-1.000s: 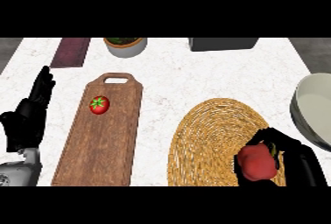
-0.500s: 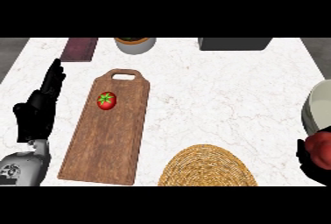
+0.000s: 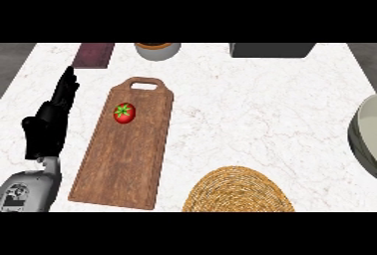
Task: Pick the bell pepper from the placemat and place it in the bowl
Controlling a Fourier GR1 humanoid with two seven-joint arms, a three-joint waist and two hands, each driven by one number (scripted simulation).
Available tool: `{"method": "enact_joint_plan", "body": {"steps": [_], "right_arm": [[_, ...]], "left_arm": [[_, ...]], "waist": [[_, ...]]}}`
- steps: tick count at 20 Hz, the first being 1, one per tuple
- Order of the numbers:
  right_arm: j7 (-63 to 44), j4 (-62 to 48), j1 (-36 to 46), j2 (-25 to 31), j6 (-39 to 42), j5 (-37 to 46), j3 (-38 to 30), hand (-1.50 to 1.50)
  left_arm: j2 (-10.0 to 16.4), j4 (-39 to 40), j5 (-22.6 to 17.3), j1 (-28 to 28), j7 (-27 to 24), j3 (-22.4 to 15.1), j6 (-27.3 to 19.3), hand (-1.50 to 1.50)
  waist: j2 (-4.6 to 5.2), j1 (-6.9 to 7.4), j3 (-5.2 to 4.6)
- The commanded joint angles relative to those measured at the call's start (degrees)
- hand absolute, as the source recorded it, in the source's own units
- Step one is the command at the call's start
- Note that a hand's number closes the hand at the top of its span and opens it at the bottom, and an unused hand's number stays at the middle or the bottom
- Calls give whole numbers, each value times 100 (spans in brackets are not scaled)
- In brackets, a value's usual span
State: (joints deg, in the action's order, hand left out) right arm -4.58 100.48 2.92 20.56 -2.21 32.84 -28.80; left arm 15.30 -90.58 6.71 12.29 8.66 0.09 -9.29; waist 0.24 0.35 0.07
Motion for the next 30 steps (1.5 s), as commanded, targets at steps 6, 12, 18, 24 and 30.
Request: {"method": "enact_joint_plan", "body": {"steps": [6, 12, 18, 24, 30], "right_arm": [[1526, -3423, 1058, 747, -1405, 813, -268, 150], [2096, -5632, 1860, 1348, -771, 74, -705, -150], [3318, -6997, 2613, 1421, -547, -412, -902, -150], [4157, -7604, 2696, 2068, 50, -1079, -1476, -150], [4303, -8206, 2532, 2564, 732, -1532, -1777, -150]], "left_arm": [[-12, -285, 31, -8, 226, 38, 85, 0], [-109, -207, 88, 177, 370, -21, 52, 0], [-169, -172, 119, -18, 54, -45, 87, 0], [-129, 36, 43, 81, 71, 124, 180, 0], [-115, 92, 71, 198, 38, 203, 238, 0]], "waist": [[1, 73, 3], [32, 113, 13], [39, 153, 16], [19, 48, 8], [13, 13, 6]]}}
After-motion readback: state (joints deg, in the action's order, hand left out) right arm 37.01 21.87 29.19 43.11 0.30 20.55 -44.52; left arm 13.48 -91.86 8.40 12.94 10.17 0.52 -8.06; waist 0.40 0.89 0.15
